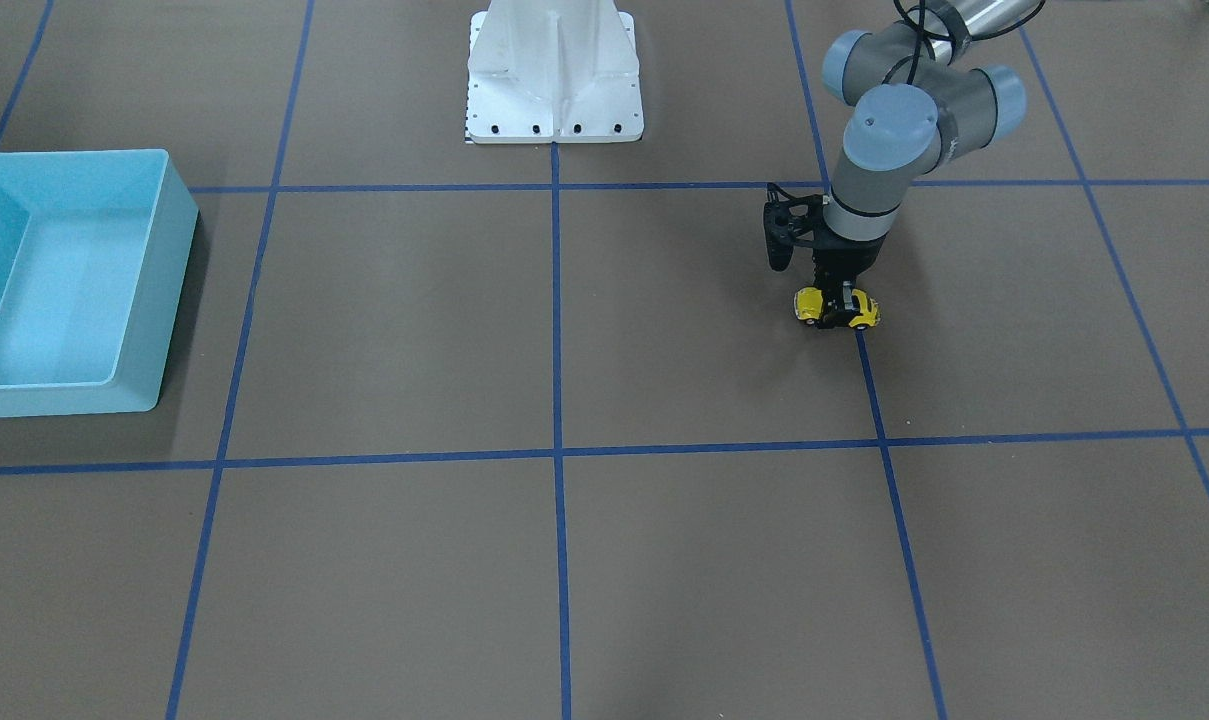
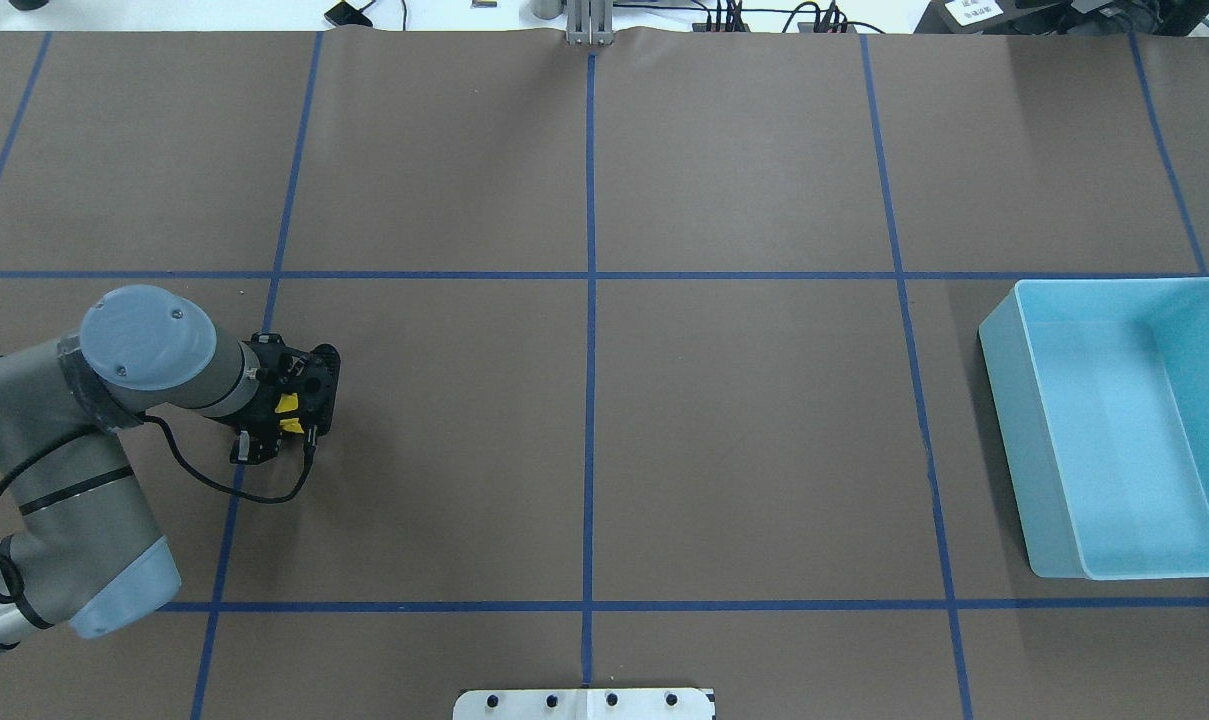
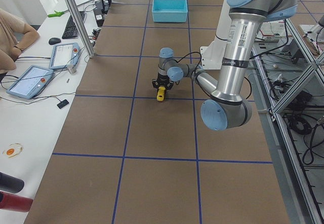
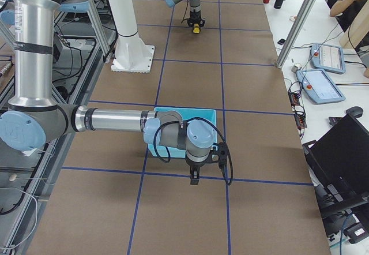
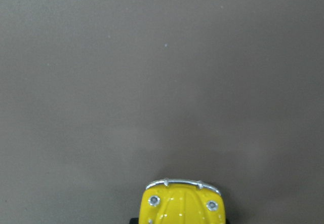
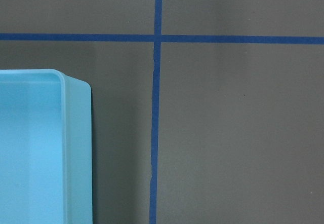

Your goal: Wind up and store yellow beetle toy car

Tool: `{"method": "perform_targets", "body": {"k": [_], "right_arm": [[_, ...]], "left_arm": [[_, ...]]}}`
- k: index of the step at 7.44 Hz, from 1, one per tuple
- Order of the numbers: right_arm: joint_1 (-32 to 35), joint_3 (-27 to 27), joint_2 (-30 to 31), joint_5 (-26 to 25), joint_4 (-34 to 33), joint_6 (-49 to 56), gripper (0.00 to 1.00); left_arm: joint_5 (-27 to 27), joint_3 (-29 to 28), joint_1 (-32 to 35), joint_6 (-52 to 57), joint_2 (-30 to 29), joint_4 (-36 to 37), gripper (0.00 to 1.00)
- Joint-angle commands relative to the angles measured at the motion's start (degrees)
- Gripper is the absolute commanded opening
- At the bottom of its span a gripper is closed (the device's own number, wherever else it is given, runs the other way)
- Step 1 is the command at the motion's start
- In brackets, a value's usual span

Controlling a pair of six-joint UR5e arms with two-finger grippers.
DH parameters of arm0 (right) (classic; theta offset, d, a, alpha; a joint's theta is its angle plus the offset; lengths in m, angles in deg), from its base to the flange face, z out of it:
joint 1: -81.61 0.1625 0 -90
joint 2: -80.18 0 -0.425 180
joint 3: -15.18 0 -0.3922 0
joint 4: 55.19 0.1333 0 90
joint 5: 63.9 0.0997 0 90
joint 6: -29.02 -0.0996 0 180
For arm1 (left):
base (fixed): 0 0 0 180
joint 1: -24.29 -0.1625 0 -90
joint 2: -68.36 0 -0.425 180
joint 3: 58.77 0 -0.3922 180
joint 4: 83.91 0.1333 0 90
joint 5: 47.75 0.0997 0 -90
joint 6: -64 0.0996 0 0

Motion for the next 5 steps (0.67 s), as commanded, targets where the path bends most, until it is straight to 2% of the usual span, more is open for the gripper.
{"method": "perform_targets", "body": {"k": [1,5], "right_arm": [[0.0,0.0,0.0,0.0,0.0,0.0,1.00],[0.0,0.1,-0.1,0.0,0.0,0.0,1.00]], "left_arm": [[0.0,0.3,0.2,0.2,0.5,-0.4,0.53],[0.0,0.3,0.4,0.2,2.0,-2.1,0.53]]}}
